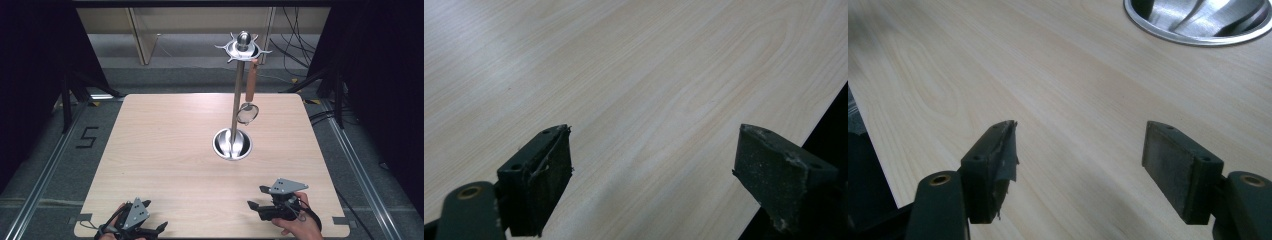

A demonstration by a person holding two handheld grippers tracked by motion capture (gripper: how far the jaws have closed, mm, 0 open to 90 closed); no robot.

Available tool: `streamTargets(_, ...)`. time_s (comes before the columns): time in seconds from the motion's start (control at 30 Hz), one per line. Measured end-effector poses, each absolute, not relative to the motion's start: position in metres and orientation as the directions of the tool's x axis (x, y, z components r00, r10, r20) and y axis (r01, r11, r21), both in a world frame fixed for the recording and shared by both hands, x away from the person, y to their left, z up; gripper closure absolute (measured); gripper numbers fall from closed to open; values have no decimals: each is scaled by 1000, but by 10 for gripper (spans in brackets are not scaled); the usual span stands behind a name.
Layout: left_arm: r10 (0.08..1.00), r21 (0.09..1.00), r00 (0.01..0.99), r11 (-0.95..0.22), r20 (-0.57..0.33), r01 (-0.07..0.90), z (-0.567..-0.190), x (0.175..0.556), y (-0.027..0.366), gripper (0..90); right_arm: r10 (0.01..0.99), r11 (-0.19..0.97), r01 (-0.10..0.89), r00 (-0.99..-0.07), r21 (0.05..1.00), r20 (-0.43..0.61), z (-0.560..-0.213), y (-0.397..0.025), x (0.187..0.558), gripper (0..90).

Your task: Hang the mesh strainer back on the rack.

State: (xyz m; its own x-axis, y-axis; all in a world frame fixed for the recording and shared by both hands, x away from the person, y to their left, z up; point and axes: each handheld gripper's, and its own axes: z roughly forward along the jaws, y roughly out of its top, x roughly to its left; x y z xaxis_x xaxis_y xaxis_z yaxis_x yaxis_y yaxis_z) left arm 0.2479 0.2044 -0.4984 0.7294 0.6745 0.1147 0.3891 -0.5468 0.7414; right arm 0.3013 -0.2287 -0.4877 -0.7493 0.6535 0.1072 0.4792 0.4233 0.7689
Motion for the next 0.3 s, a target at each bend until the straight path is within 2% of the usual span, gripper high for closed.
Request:
streamTargets(0.07, 658, 743, 742, -561, 132, 366, -498, 249, 205, 148, 662, 425, 477, -743, 769, 95, -488, -229, 301, 311)
streamTargets(0.3, 664, 742, 737, -557, 127, 373, -498, 249, 205, 148, 674, 421, 487, -733, 765, 95, -489, -229, 302, 311)
